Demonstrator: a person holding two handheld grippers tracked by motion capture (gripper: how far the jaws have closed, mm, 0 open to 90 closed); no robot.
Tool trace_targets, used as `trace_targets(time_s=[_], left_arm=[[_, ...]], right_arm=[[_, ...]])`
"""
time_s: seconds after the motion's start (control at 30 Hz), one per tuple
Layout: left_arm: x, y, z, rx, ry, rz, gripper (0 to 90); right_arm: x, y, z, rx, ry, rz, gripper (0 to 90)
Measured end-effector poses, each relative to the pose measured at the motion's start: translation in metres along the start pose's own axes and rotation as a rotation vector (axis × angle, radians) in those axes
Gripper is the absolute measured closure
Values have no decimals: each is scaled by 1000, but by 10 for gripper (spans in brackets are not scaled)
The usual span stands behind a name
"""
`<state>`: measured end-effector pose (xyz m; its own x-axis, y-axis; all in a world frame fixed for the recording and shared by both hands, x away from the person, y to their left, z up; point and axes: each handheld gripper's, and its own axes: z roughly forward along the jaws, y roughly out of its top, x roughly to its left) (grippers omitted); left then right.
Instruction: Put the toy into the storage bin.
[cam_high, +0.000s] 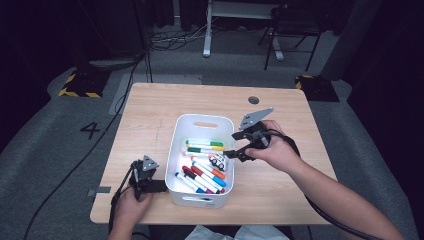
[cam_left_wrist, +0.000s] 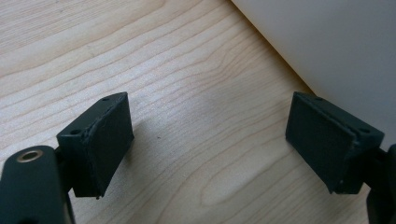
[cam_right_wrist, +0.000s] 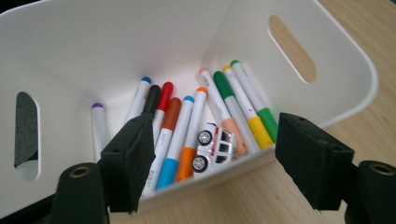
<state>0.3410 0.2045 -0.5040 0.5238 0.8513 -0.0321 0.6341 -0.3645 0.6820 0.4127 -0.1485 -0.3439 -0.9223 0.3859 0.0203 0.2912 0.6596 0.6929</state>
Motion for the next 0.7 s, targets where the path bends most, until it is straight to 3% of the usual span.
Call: trace_targets(time_s=[0.4,0.6,0.7], left_arm=[[1,0,0,-2,0,1,153],[3,-1,-1,-3,-4,-5,153],[7,-1,-2,-1,-4,5,153]], right_arm=[[-29,-56,-50,-115,-114,155,290],[-44,-84,-70,-134,-178,214,289],[-50,-95,-79,-141,-187,243,288]])
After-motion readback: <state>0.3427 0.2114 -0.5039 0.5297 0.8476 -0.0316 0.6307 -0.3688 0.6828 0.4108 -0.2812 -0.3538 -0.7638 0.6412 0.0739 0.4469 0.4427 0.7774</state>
